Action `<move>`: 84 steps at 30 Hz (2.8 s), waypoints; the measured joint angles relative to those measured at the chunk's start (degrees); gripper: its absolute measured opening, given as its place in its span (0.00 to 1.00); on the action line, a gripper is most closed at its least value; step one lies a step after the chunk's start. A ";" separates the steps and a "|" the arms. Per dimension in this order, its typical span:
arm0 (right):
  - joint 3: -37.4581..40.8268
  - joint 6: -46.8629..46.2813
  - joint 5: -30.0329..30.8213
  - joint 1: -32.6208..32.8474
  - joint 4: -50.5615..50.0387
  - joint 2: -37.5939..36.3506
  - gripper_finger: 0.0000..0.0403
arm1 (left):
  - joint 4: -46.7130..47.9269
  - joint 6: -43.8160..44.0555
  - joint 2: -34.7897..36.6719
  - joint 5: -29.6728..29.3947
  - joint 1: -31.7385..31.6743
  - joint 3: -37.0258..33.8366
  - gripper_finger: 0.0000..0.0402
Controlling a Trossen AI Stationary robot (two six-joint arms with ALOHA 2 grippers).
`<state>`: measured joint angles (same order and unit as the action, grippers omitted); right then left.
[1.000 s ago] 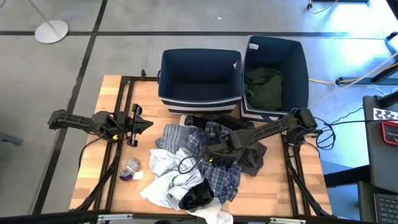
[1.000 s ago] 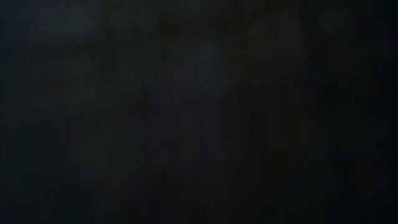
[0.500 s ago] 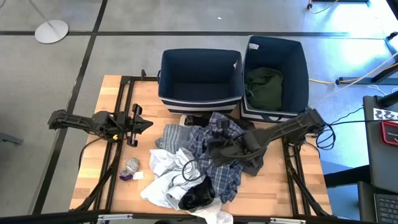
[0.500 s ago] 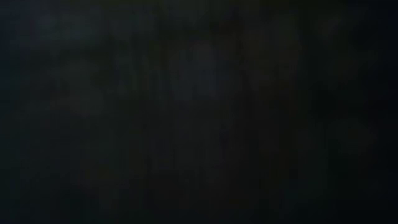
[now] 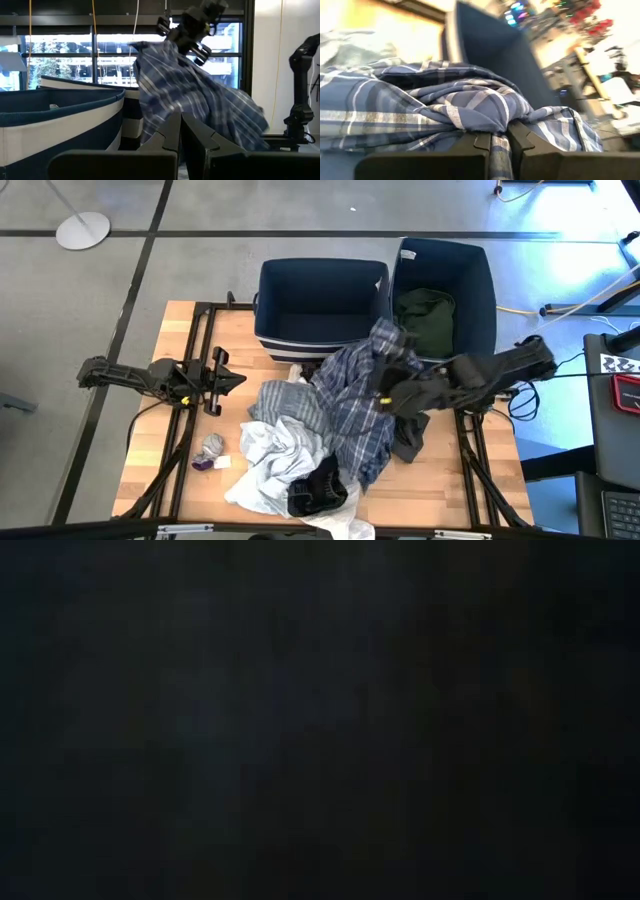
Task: Sort clothes
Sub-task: Put the blue checkered polo into the right blue laundry organizer
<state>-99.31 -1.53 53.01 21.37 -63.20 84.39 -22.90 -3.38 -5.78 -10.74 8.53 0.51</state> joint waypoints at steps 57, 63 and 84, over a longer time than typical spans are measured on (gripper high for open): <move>1.51 27.91 15.82 -28.96 19.96 -19.88 0.07 | 0.00 -1.19 0.02 0.00 -0.02 0.00 0.01; 1.51 12.17 -0.57 -40.29 3.07 -17.32 0.07 | 0.00 -1.17 0.00 0.00 -0.02 0.00 0.01; 1.53 -11.68 -19.64 -59.79 -25.07 -2.92 0.07 | 0.02 -0.28 0.02 -0.02 -0.02 0.00 0.01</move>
<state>-97.78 -13.21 33.37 -38.43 -88.27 81.47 -22.87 -3.66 -5.76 -10.76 8.51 0.51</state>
